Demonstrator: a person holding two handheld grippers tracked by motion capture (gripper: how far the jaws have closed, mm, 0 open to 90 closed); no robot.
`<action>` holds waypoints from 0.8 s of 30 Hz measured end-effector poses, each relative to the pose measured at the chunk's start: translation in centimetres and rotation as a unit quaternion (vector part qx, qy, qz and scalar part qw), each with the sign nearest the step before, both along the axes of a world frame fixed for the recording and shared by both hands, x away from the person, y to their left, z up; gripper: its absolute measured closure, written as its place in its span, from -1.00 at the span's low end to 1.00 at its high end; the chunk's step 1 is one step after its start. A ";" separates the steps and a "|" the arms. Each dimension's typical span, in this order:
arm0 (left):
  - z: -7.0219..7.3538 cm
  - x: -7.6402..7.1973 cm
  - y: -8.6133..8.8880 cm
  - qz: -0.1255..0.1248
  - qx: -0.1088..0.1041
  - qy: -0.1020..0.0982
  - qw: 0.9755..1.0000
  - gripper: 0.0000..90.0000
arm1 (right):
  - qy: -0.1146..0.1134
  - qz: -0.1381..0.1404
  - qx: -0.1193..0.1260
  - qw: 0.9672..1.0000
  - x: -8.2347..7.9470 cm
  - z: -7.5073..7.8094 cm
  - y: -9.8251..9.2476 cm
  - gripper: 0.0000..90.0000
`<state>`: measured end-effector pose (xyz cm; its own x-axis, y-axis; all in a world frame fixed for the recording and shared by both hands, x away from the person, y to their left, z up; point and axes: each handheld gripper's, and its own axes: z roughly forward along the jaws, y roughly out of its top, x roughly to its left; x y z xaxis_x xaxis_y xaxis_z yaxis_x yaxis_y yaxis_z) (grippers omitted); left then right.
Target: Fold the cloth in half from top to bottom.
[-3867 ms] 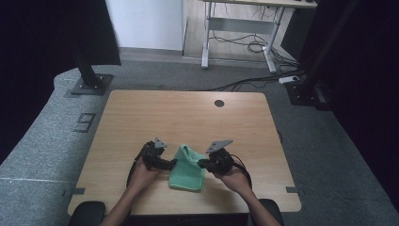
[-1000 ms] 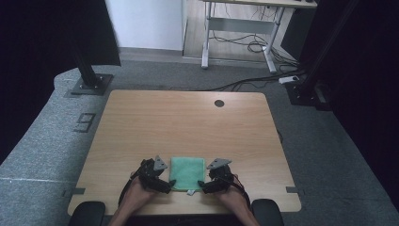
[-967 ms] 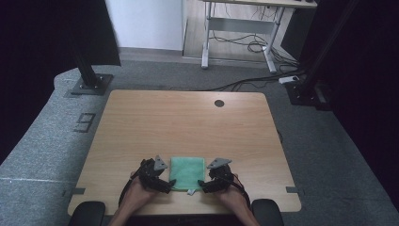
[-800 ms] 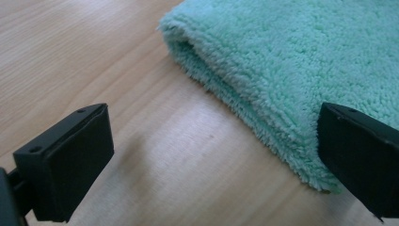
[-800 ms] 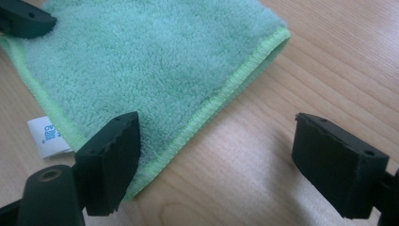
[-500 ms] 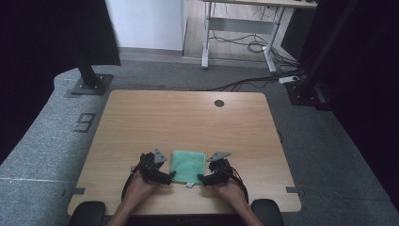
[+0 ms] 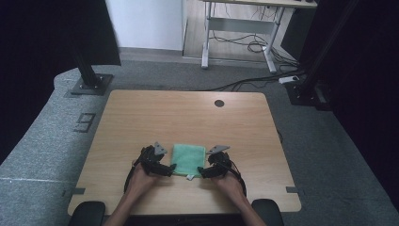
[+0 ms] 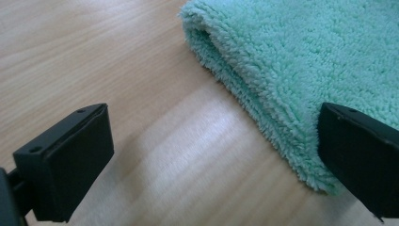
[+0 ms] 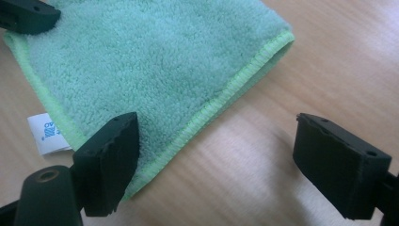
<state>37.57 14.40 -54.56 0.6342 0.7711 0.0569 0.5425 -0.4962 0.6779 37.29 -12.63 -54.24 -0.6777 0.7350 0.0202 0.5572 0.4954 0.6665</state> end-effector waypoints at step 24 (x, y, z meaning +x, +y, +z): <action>-0.2 4.4 0.0 0.025 -0.020 0.007 0.999 -1.00 | -0.020 -0.027 -0.002 0.999 4.4 -0.1 0.0 -0.64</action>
